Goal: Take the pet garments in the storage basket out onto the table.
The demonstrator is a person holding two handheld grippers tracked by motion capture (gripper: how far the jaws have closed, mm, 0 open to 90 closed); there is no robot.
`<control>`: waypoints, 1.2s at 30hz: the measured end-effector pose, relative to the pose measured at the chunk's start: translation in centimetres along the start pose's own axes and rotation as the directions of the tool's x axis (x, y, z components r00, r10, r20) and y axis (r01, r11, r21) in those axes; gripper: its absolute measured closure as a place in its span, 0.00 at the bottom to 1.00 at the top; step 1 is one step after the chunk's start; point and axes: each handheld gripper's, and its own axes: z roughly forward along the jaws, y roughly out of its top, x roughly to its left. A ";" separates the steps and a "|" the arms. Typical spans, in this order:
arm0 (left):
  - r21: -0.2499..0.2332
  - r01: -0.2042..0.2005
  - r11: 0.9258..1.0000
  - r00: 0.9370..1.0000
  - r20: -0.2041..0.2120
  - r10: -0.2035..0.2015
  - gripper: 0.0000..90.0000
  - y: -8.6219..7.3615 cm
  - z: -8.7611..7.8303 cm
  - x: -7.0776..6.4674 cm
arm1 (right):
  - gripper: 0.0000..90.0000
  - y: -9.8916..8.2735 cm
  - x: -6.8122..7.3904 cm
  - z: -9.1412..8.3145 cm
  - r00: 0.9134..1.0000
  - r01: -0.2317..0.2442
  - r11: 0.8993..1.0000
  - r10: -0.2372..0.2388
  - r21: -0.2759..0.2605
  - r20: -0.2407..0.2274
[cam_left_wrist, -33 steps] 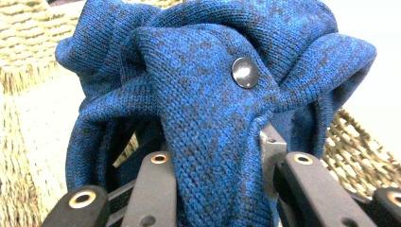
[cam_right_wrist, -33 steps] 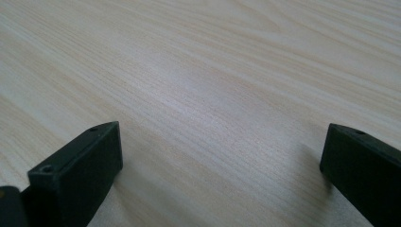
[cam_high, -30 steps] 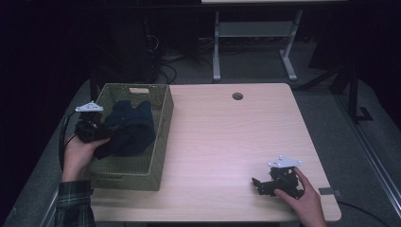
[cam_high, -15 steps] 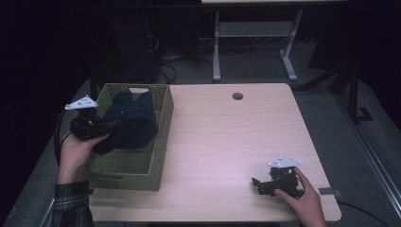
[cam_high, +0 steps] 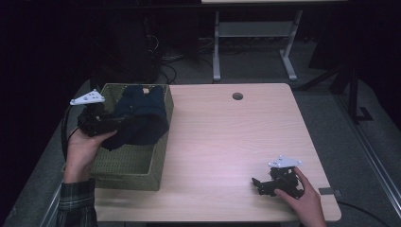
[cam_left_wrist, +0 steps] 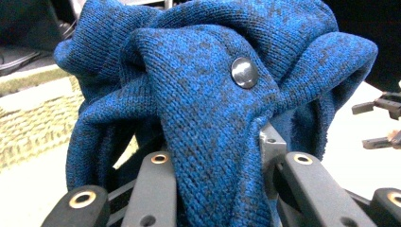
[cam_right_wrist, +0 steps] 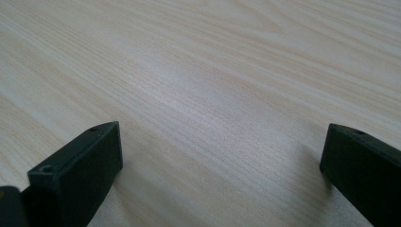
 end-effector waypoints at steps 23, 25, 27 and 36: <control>0.003 -0.089 0.996 0.989 0.121 0.088 0.75 3.0 3.9 -4.6 | 0.00 0.0 0.0 0.0 1.000 0.000 1.000 0.000 0.000 -0.001; 0.008 -0.097 0.995 0.986 0.134 0.095 0.75 3.2 4.4 -4.9 | 0.00 0.0 0.0 0.0 1.000 0.000 1.000 0.000 0.000 -0.001; 0.012 -0.098 0.995 0.985 0.145 0.095 0.75 3.3 5.0 -5.3 | 0.00 0.0 0.0 0.0 1.000 0.001 1.000 -0.001 0.000 -0.001; 0.037 -0.123 0.992 0.974 0.194 0.114 0.75 3.9 7.7 -7.1 | 0.00 0.0 0.0 0.0 1.000 -0.003 1.000 0.003 0.000 -0.002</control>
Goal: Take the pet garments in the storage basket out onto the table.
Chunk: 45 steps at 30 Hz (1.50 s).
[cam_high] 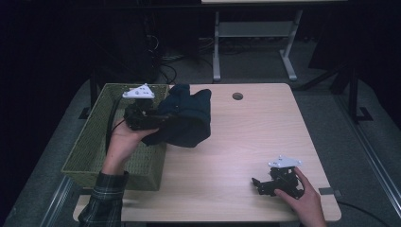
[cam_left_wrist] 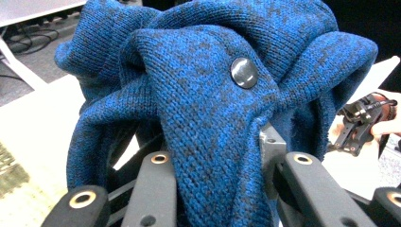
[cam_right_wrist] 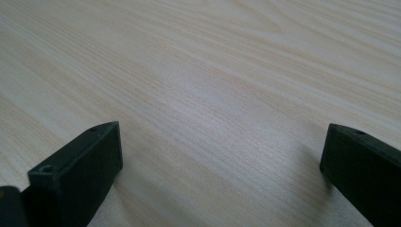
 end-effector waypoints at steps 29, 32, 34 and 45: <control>0.075 -0.017 0.997 1.000 0.018 0.016 0.75 0.4 10.8 -3.5 | 0.00 0.0 0.0 0.0 1.000 0.003 1.000 -0.003 -0.002 0.001; 0.091 -0.009 0.996 1.000 0.013 0.008 0.75 -0.1 12.4 -3.7 | 0.00 0.0 0.0 0.0 1.000 0.002 1.000 -0.002 -0.001 0.001; 0.104 -0.012 0.995 1.000 0.002 0.012 0.75 -0.4 13.4 -3.7 | 0.00 0.0 0.0 0.0 1.000 0.001 1.000 -0.001 0.000 0.002; 0.139 0.018 0.990 0.999 -0.032 -0.014 0.75 -1.9 17.4 -3.1 | 0.00 0.0 0.0 0.0 1.000 -0.003 1.000 0.003 0.004 0.000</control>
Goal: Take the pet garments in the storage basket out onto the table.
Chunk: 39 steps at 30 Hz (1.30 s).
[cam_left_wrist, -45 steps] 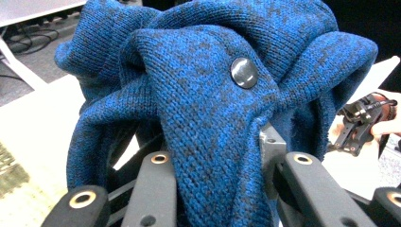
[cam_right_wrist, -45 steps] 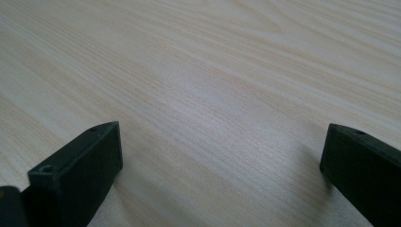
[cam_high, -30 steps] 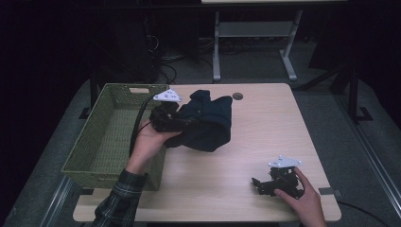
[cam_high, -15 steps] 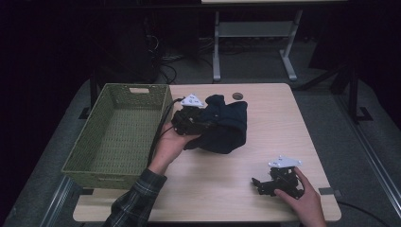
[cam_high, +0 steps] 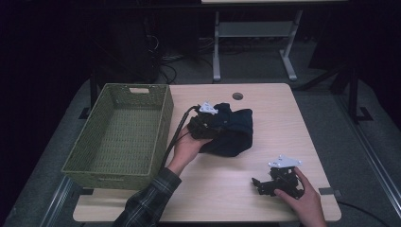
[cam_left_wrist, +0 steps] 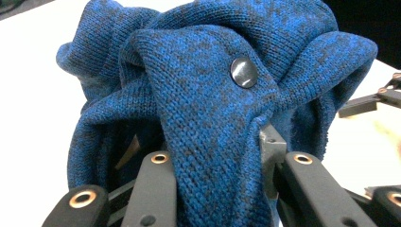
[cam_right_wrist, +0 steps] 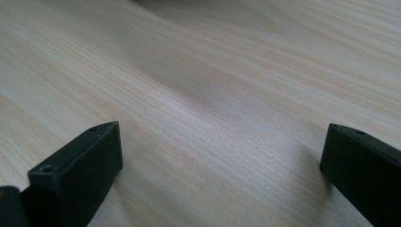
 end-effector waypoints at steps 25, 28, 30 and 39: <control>0.151 -0.014 0.988 1.000 -0.001 0.014 0.56 -2.3 6.9 -1.2 | 0.00 0.0 0.0 0.0 1.000 0.001 1.000 -0.001 0.000 0.000; 0.144 -0.019 0.989 1.000 -0.007 0.020 0.46 -2.2 6.5 -1.3 | 0.00 0.0 0.0 0.0 1.000 0.000 1.000 0.000 0.000 -0.001; 0.129 -0.012 0.992 1.000 -0.005 0.012 0.42 -2.0 6.2 -1.2 | 0.00 0.0 0.0 0.0 1.000 0.000 1.000 0.000 0.000 -0.001; 0.078 -0.036 0.996 0.999 0.009 0.035 0.23 -0.9 3.8 -0.9 | 0.00 0.0 0.0 0.0 1.000 -0.002 1.000 0.002 -0.003 -0.003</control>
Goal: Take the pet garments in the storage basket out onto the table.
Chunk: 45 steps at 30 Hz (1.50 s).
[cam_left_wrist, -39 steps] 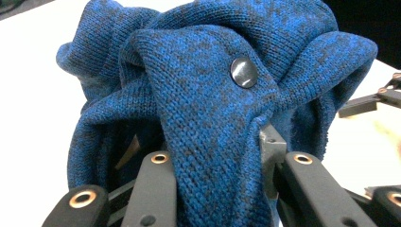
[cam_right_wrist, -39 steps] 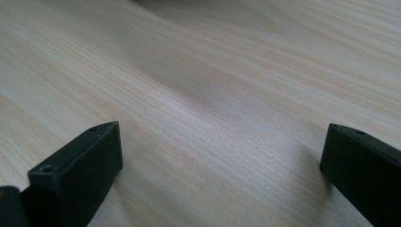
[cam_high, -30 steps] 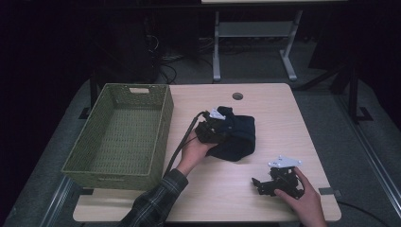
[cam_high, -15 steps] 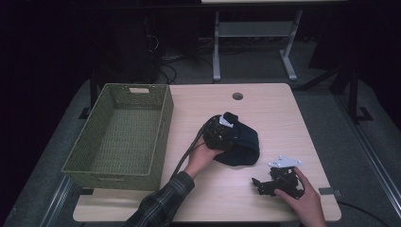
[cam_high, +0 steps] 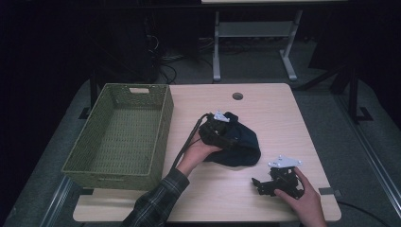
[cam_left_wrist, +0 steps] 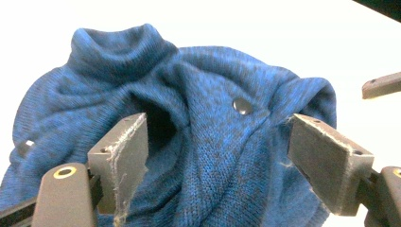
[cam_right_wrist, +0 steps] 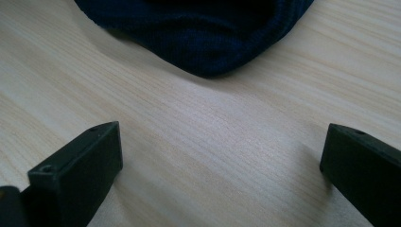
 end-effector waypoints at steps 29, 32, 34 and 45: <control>-0.053 0.004 0.999 1.000 -0.030 -0.006 0.15 -2.9 -6.4 -0.4 | 0.00 0.0 -0.1 0.0 1.000 0.009 1.000 -0.009 0.001 0.001; -0.055 0.011 0.998 0.999 -0.039 -0.014 0.15 -3.7 -6.8 -0.7 | 0.00 0.0 0.0 0.0 1.000 0.005 1.000 -0.005 0.003 0.000; -0.053 0.013 0.998 0.999 -0.041 -0.016 0.15 -4.2 -7.1 -0.9 | 0.00 0.0 0.0 0.0 1.000 0.005 1.000 -0.005 0.003 0.000; -0.047 0.037 0.998 0.997 -0.066 -0.040 0.15 -7.2 -7.8 -1.6 | 0.00 0.0 -0.1 0.0 1.000 0.009 1.000 -0.009 0.001 0.001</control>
